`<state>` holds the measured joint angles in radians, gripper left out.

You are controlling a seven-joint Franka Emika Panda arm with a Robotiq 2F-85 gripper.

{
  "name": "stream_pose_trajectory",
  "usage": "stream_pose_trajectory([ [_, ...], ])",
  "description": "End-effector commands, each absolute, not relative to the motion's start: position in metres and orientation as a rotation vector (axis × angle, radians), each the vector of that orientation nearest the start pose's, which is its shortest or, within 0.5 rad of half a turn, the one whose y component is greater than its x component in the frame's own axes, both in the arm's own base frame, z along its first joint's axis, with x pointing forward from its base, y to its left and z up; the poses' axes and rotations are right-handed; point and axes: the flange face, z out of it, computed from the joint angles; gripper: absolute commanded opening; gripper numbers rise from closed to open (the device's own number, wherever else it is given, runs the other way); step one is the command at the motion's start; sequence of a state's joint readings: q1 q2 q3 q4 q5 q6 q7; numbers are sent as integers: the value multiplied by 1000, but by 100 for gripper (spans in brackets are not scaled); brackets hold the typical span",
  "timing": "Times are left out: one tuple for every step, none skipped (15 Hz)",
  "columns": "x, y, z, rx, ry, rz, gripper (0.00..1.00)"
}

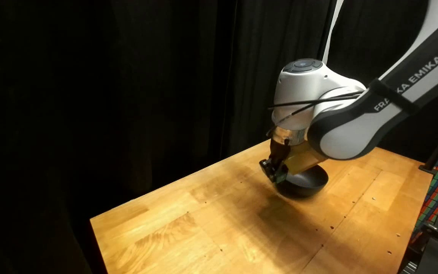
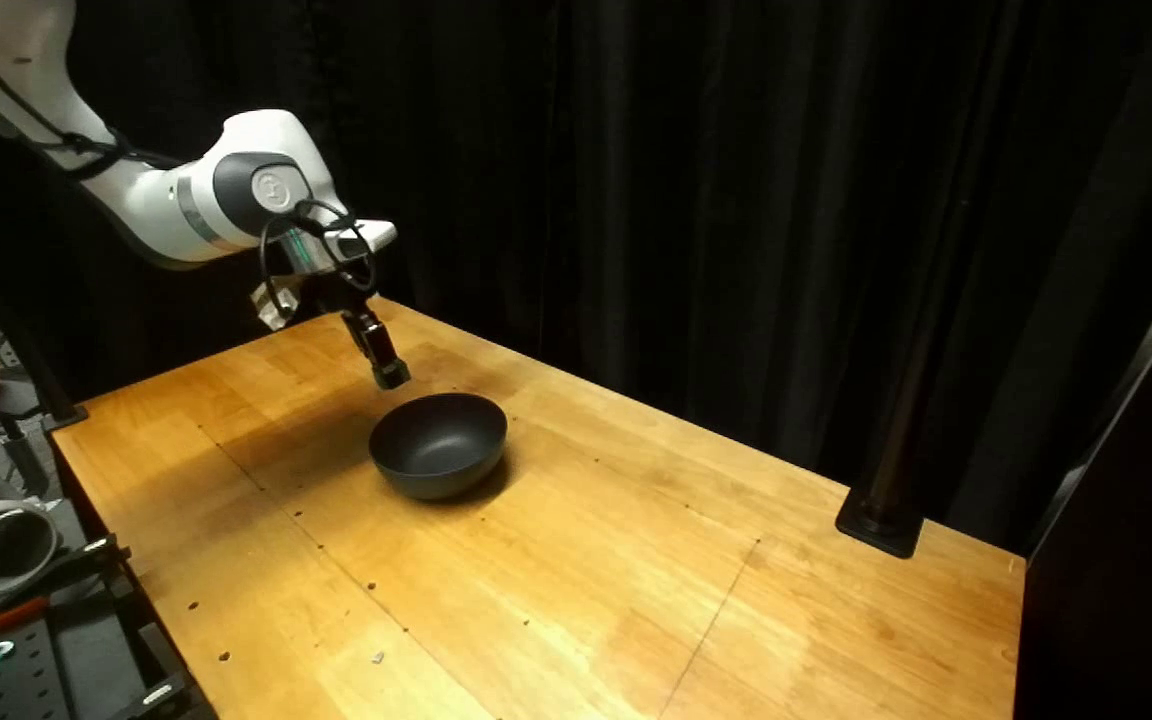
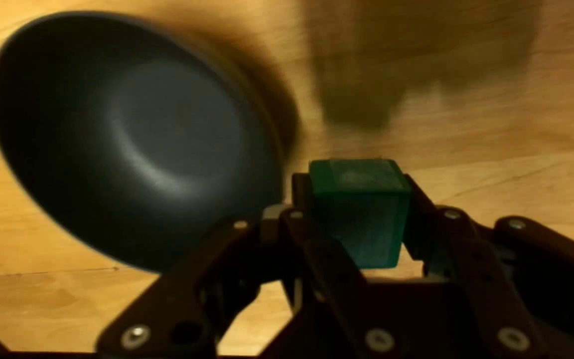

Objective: Put the green block in the black bowl

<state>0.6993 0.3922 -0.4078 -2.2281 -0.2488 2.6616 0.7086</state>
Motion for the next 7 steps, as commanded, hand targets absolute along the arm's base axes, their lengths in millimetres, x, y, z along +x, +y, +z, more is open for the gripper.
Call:
stream_pose_trajectory([
  [545,115,238,-3378,453,-308,18],
  [545,103,238,-3385,494,-270,57],
  [545,94,238,-3386,524,-223,69],
  [542,86,238,-3388,540,-167,74],
  [539,81,240,-3380,540,-96,81],
  [535,79,243,-3356,507,-17,91],
  [531,76,248,-3331,467,19,98],
])
